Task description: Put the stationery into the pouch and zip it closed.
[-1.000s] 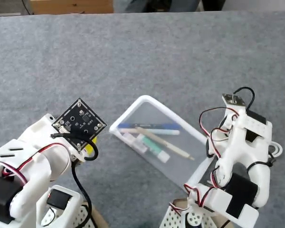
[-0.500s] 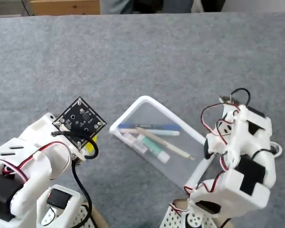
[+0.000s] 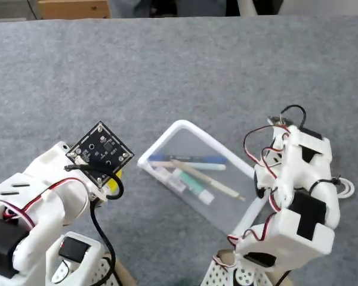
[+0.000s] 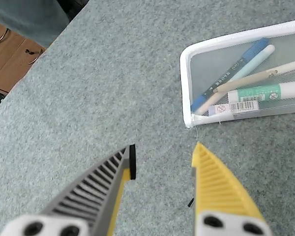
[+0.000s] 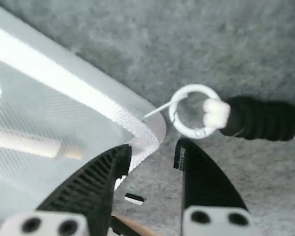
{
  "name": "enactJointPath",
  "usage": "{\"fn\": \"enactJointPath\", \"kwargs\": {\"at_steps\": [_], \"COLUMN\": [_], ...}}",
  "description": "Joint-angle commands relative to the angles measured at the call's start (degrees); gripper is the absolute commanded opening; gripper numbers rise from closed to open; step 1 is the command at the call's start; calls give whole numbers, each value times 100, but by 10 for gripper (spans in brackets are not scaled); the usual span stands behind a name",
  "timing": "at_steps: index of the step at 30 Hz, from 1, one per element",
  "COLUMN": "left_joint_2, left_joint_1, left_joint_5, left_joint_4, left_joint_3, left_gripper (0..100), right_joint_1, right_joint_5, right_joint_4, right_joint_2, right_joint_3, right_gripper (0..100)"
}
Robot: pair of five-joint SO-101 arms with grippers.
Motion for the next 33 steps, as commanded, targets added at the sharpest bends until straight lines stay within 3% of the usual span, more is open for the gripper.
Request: {"fn": "enactJointPath", "kwargs": {"at_steps": [1, 6, 10, 22, 33], "left_joint_2": [0, 0, -9, -9, -9], "left_joint_1": [-22, -22, -22, -22, -22], "left_joint_5": [79, 79, 79, 79, 79], "left_joint_4": [44, 44, 44, 44, 44], "left_joint_3": [-180, -180, -180, -198, -224], "left_gripper": [209, 209, 209, 209, 209], "right_joint_1": [-448, -466, -466, -484, -1547], "right_joint_5": [-88, -88, -88, -35, 26], "right_joint_4": [-308, -308, -316, -448, -448], "right_joint_2": [418, 418, 426, 426, 426], "right_joint_3": [-127, -277, -400, -505, -1464], "right_gripper": [127, 117, 8, 13, 13]}}
